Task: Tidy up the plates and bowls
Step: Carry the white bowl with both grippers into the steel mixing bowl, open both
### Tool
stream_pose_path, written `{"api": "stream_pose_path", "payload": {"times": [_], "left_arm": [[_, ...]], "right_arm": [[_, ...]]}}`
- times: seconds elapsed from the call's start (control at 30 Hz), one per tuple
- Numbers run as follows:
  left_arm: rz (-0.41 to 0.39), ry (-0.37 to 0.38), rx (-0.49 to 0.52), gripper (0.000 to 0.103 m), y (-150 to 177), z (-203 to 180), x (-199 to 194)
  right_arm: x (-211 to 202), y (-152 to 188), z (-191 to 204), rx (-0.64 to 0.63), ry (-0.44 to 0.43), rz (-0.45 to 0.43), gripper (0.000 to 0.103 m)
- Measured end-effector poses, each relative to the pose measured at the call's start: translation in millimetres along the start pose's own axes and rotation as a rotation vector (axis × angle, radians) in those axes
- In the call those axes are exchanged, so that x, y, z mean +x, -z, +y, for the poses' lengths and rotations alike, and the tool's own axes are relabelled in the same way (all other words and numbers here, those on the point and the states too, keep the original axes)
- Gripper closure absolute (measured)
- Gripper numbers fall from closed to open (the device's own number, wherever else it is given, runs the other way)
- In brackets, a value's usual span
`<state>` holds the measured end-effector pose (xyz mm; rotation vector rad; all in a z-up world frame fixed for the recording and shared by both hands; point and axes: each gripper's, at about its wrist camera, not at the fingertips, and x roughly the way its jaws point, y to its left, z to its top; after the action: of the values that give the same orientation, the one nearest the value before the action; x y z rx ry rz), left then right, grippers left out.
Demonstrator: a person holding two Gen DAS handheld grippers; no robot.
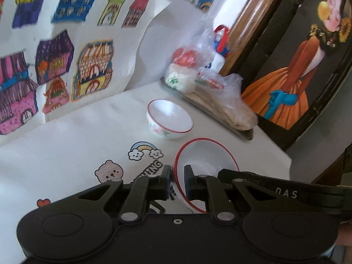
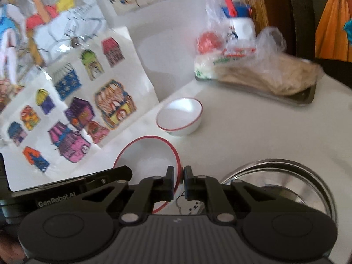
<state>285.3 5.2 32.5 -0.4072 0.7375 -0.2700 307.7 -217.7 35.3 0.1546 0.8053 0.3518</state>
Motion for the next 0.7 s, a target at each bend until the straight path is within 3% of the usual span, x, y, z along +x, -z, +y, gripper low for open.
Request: {"api": "stream_pose_path", "payload": {"times": [0.37,0.7], "left_arm": [[0.007,0.041,0.049,0.090,29,-25,-60],[0.104,0.051,0.066,0.090,71,-26,-83]], "right_arm": [[-65,42,18,-0.015,-0.005,0.008,0.092],[-81,88,22,-0.019,0.009,0.088,0.092]]}}
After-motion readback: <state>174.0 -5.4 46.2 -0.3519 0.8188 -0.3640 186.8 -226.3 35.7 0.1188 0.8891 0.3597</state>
